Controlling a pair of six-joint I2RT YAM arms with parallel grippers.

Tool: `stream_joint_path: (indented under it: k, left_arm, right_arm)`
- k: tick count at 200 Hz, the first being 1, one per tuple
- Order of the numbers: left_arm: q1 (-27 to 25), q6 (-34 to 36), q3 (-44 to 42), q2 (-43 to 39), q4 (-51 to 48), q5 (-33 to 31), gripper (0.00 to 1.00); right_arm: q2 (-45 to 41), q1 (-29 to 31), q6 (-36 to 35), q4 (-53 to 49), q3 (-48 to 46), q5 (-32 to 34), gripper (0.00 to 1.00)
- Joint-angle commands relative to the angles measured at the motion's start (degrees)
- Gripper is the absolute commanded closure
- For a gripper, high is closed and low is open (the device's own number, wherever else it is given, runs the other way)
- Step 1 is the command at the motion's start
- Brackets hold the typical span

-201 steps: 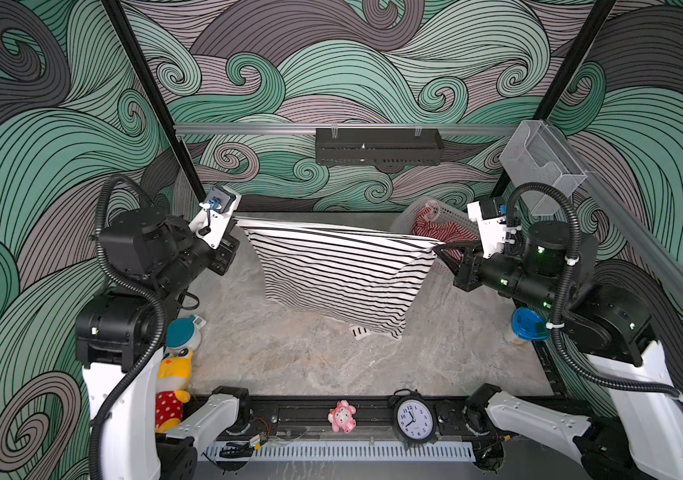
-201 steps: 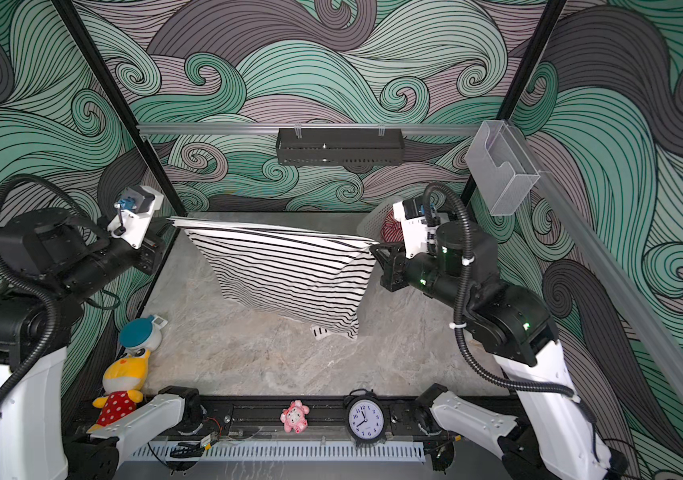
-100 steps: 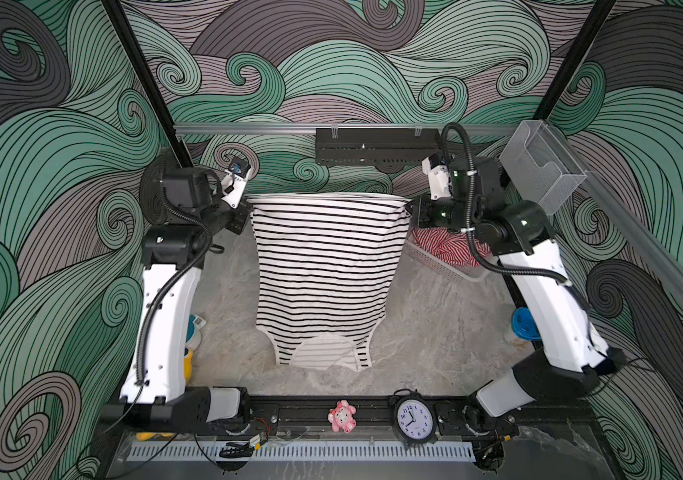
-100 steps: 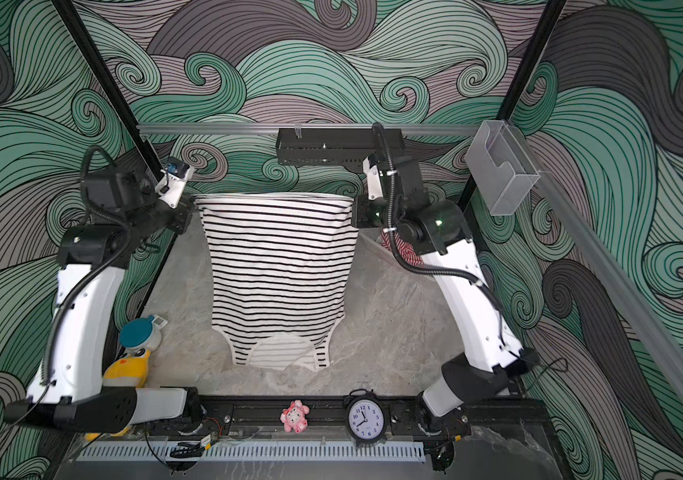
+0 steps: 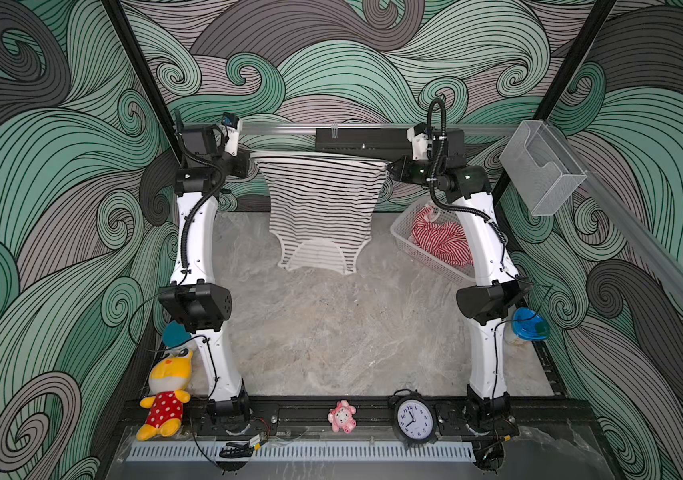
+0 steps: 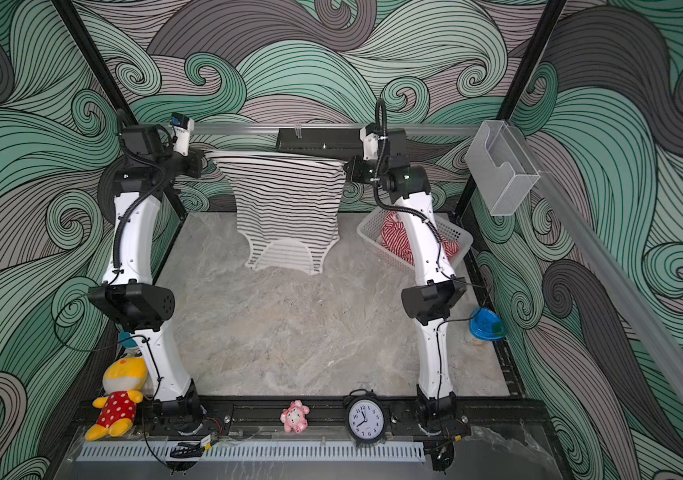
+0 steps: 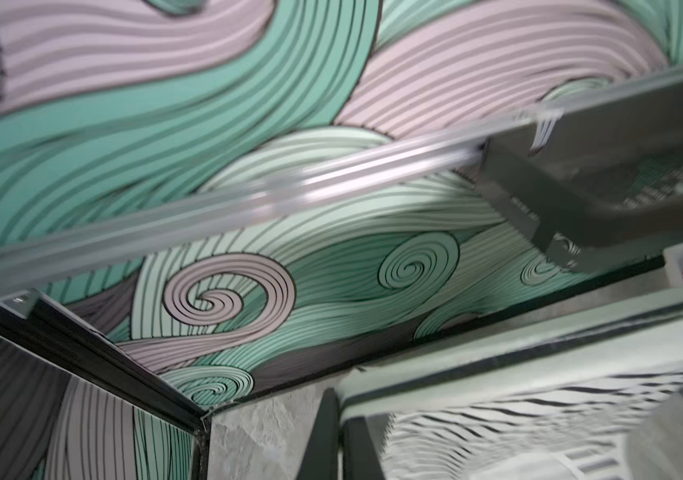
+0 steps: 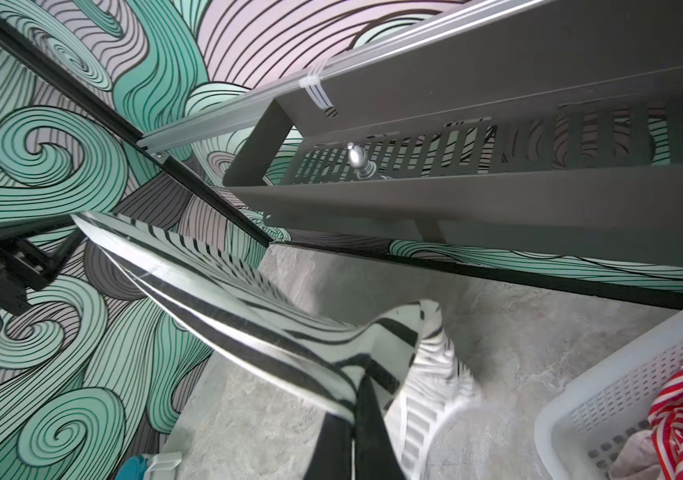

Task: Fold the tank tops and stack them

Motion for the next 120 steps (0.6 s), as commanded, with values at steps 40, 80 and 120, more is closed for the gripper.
stream_joint_path:
  k: [40,80,120]
  left_arm:
    - [6.62,-2.91,-39.01,-22.63,20.57,-0.59,1.0]
    - [7.16,2.53,-64.4,-27.76,23.36,4.34,1.0]
    - [7.02,14.32,-78.3,-32.73,10.23,12.86,1.0]
  right_arm:
    - [-8.09,-1.99,3.1,12.22,-13.64,-3.84,1.0]
    - [-16.23,-0.74,3.93,22.76,-44.76,-3.61,1.0]
    - [-30.62,-1.01,5.61,35.77,-80.29,-3.02,1.0]
